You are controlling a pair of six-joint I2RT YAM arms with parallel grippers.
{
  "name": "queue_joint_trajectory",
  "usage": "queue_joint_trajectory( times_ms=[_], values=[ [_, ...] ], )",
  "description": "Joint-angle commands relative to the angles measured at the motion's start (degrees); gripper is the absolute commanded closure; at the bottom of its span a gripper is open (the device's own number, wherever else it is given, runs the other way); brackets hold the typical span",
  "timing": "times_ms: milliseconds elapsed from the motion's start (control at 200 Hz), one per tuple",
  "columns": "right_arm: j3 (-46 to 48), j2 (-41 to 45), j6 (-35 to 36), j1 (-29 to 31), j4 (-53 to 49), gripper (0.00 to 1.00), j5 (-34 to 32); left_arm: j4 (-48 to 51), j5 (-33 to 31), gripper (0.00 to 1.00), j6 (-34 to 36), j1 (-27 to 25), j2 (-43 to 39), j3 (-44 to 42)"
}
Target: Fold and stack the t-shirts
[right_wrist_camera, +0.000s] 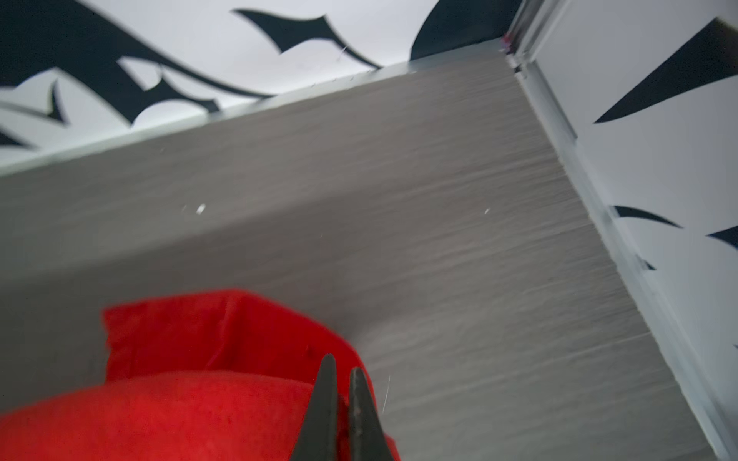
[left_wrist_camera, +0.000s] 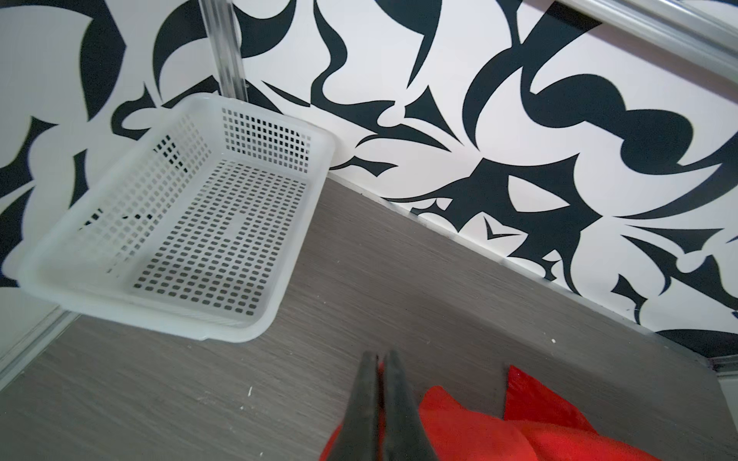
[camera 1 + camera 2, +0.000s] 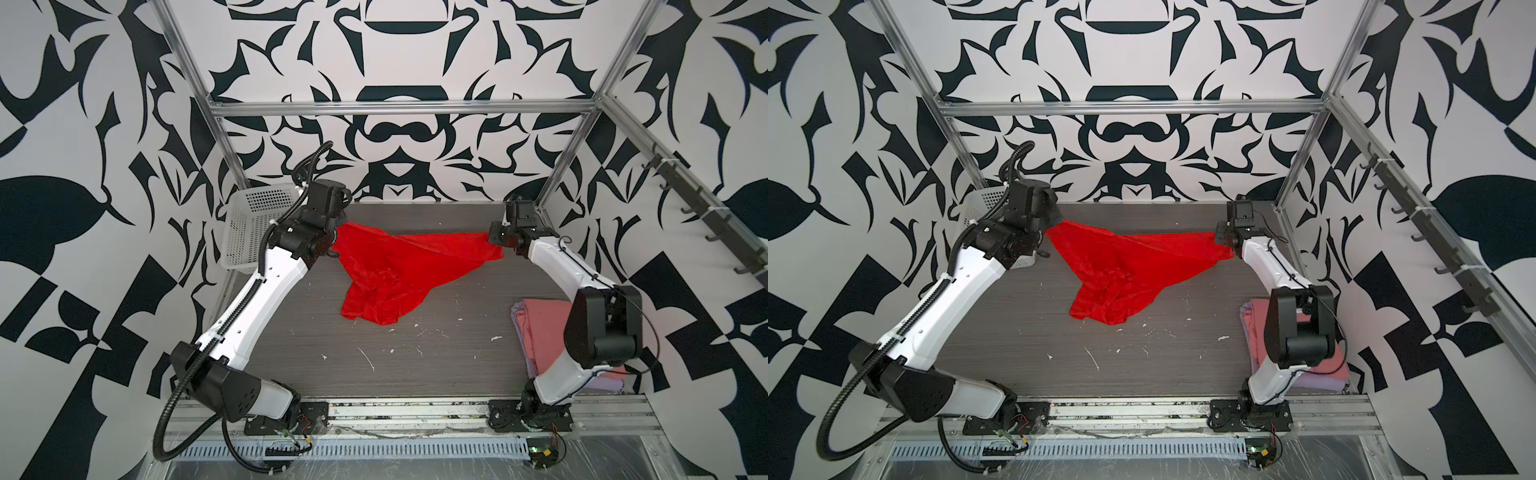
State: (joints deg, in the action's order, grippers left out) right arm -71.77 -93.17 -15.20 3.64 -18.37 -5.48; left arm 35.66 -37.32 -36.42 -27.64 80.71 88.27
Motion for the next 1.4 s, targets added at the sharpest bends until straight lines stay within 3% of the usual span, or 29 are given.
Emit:
queue_joint_trajectory(
  times_ms=[0, 230, 395, 500, 675, 930, 1125, 1395],
  values=[
    [4.4, 3.1, -0.8, 0.3, -3.8, 0.91, 5.8, 1.5, -0.1, 1.00, -1.7, 0.2, -3.5, -5.9],
    [8.8, -4.2, -9.6, 0.6, -8.5, 0.71, 13.1, 1.5, 10.1, 1.00, -13.8, 0.0, -5.1, -19.6],
    [7.8, -5.8, -13.8, 0.8, -10.3, 0.60, 6.3, 0.8, 12.7, 1.00, -13.7, -0.2, -1.3, -21.3],
    [8.4, -1.2, -13.7, 0.8, -9.2, 0.37, 3.6, 0.8, 13.9, 1.00, -12.1, -0.2, 1.1, -19.8],
    [10.4, 6.7, -14.9, 0.8, -11.3, 0.36, 1.8, -0.6, 15.5, 1.00, -10.7, -0.2, 3.0, -18.9],
    [22.3, 11.5, -21.8, 1.4, -8.3, 0.43, 8.2, 0.4, 16.4, 1.00, -7.7, 0.4, 4.4, -16.7],
    [26.5, 11.9, -20.9, 3.0, -9.7, 0.37, 8.2, 0.1, 17.7, 1.00, -7.2, 0.8, 3.8, -17.1],
    [30.1, 8.2, -25.0, 5.9, -5.9, 0.39, 5.9, -1.4, 18.6, 1.00, -8.7, 0.8, 1.5, -19.9]
  ],
)
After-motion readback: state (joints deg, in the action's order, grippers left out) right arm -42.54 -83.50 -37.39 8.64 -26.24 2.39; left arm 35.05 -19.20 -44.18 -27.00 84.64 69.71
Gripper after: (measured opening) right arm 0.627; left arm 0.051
